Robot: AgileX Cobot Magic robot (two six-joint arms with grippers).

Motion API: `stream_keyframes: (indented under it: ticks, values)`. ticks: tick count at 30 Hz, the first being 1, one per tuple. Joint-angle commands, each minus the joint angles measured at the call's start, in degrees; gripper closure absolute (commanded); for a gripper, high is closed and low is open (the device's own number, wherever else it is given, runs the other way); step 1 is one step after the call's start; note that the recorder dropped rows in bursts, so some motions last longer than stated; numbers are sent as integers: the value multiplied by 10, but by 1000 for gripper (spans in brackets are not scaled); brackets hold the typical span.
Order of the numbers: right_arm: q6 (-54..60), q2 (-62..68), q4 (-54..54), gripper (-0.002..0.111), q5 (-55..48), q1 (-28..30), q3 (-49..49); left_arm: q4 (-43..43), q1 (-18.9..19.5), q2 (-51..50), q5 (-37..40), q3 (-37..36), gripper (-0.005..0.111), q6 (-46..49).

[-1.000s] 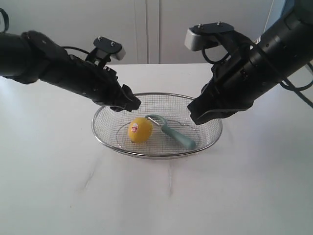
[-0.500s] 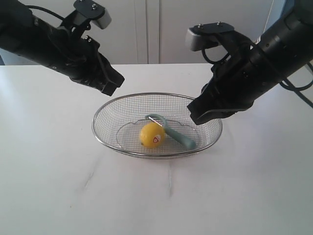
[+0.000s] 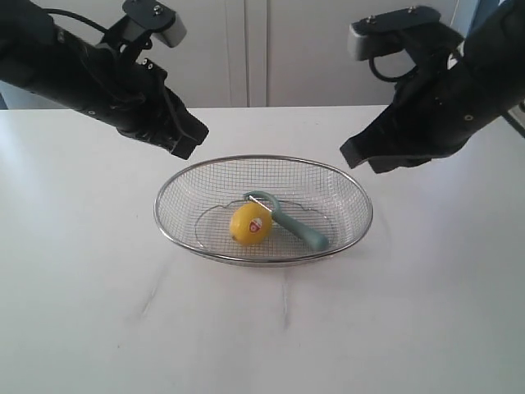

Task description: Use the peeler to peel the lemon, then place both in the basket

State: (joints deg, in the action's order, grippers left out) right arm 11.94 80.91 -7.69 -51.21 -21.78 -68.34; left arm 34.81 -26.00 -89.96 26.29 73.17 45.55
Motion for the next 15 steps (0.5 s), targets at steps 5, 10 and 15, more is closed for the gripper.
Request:
stream_keyframes:
  ticks: [5,10,15]
  values:
    - [-31,-79,68,108,14,1,4,6,-4,6,3,3,107,-6]
    - [-31,-93,77,108,38,1,12,6,-4,28,3,2,107,-6]
    - [-32,-94,77,108,38,1,12,6,-4,84,3,2,107,-6]
